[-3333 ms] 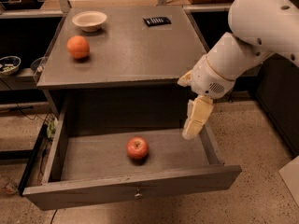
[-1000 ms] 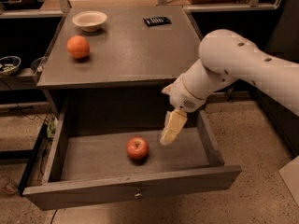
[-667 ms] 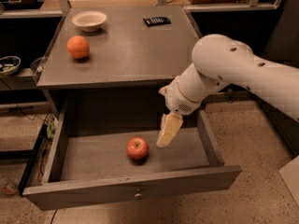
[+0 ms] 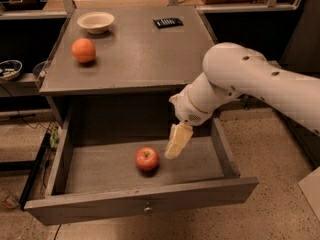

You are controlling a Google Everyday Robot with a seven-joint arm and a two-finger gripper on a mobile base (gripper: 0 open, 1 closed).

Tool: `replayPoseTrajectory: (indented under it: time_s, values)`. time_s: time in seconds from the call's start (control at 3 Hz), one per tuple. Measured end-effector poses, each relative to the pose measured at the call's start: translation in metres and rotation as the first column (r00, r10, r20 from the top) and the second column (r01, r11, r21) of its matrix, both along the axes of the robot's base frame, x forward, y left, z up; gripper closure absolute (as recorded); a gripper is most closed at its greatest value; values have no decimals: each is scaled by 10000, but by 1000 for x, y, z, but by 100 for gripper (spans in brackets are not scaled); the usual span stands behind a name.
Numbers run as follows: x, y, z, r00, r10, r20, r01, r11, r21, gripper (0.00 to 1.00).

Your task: Pick apple from top drawer and place on counter

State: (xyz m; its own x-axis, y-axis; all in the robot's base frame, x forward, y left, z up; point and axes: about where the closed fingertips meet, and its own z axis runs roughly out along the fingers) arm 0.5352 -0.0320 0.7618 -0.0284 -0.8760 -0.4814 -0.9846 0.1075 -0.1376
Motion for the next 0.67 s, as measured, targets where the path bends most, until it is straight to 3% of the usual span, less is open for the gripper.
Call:
replayPoseTrajectory:
  time_s: [0.33,0.67]
  values:
    - [5,25,-26,9991,179,-396,-161,9988,452,0]
    - [5,25,-26,9991,179,-396,-161,9988,452,0]
